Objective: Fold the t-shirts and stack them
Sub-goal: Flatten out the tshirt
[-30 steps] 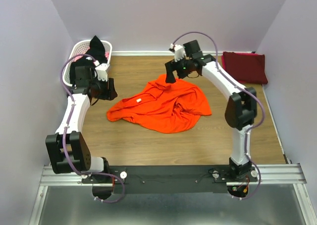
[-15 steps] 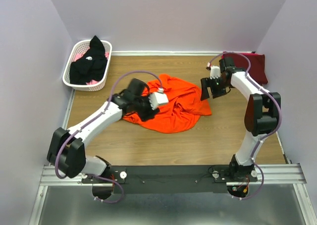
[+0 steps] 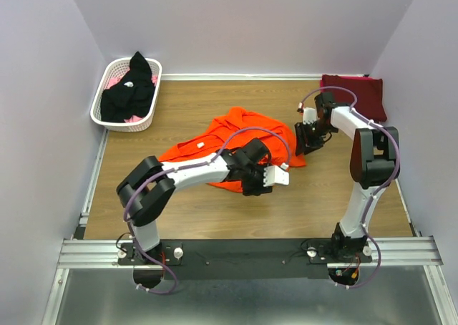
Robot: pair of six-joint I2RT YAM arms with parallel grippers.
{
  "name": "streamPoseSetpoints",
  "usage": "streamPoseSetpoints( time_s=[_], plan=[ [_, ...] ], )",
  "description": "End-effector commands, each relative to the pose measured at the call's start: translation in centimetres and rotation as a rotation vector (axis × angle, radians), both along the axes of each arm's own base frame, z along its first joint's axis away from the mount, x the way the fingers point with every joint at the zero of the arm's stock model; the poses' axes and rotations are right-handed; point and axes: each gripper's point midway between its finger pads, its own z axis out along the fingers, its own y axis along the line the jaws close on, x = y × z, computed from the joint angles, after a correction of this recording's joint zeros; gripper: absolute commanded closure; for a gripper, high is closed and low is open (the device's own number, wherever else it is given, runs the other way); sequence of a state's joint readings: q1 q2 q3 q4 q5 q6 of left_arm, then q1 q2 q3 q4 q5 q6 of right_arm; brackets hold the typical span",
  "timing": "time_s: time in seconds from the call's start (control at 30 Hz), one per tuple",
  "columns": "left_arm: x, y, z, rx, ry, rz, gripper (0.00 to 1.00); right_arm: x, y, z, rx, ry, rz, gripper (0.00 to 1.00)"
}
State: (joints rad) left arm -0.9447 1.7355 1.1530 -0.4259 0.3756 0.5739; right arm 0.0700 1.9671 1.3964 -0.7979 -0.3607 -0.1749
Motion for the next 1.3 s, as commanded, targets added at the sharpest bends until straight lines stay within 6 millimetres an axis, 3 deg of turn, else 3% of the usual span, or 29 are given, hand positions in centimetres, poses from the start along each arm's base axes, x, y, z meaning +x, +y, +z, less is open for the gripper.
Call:
streamPoseSetpoints(
  time_s=[0.0, 0.1, 0.17, 0.27, 0.3, 0.43, 0.53, 0.7, 0.83, 0.93, 0.97, 1.0, 1.03, 1.13, 1.2, 1.23, 1.27],
  plan=[
    [1.5, -3.1, -0.4, -0.044, -0.042, 0.027, 0.43, -1.3, 0.0, -1.1, 0.03, 0.066, 0.004, 0.54],
    [2.0, -3.9, -1.0, -0.036, -0.061, 0.033, 0.43, -1.2, 0.0, -1.0, 0.034, 0.065, 0.006, 0.64],
    [1.8, -4.5, -1.8, -0.018, -0.059, 0.017, 0.46, -1.1, -0.2, -1.0, 0.033, 0.063, 0.008, 0.77],
    [0.9, -4.5, -3.7, 0.046, -0.049, -0.018, 0.59, -0.6, -0.6, -0.8, 0.024, 0.051, 0.004, 0.94],
    [1.0, -4.5, -4.6, 0.071, -0.046, -0.028, 0.7, -0.3, -0.7, -0.6, 0.023, 0.043, 0.001, 0.99],
    [-0.8, -4.0, -5.6, 0.128, 0.021, -0.091, 0.88, 0.4, -1.2, -0.1, 0.019, 0.025, -0.008, 1.0],
    [-2.8, -5.2, -3.7, 0.086, 0.048, -0.184, 1.0, 0.9, -1.5, 0.1, 0.011, 0.011, -0.007, 1.0],
    [-6.1, -7.6, 0.4, 0.02, 0.049, -0.312, 1.0, 2.2, -1.8, 0.7, 0.002, -0.013, -0.012, 0.99],
    [-8.4, -10.5, 6.0, -0.102, 0.051, -0.415, 1.0, 3.1, -2.3, 1.3, -0.008, -0.037, -0.017, 0.99],
    [-10.1, -11.1, 8.8, -0.157, 0.077, -0.493, 1.0, 3.6, -2.8, 2.2, -0.021, -0.055, -0.016, 0.99],
    [-10.4, -11.0, 9.2, -0.16, 0.077, -0.514, 1.0, 3.7, -3.9, 2.5, -0.023, -0.058, -0.039, 0.93],
    [-11.1, -10.6, 9.4, -0.153, 0.093, -0.545, 0.99, 3.5, -4.7, 2.8, -0.014, -0.053, -0.056, 0.77],
    [-11.4, -10.4, 9.6, -0.152, 0.099, -0.557, 0.9, 3.5, -5.1, 3.2, -0.01, -0.056, -0.063, 0.68],
    [-10.6, -9.9, 11.2, -0.174, 0.107, -0.53, 0.67, 2.4, -6.8, 4.2, -0.001, -0.045, -0.081, 0.48],
    [-9.3, -9.6, 12.0, -0.211, 0.132, -0.484, 0.61, 0.7, -7.0, 4.2, 0.002, -0.023, -0.073, 0.47],
    [-7.1, -8.7, 12.5, -0.225, 0.129, -0.422, 0.57, 0.0, -6.9, 4.2, 0.003, -0.015, -0.06, 0.47],
    [-6.0, -8.4, 12.6, -0.232, 0.125, -0.396, 0.57, -1.3, -6.6, 3.5, 0.015, 0.017, -0.056, 0.47]
  ],
)
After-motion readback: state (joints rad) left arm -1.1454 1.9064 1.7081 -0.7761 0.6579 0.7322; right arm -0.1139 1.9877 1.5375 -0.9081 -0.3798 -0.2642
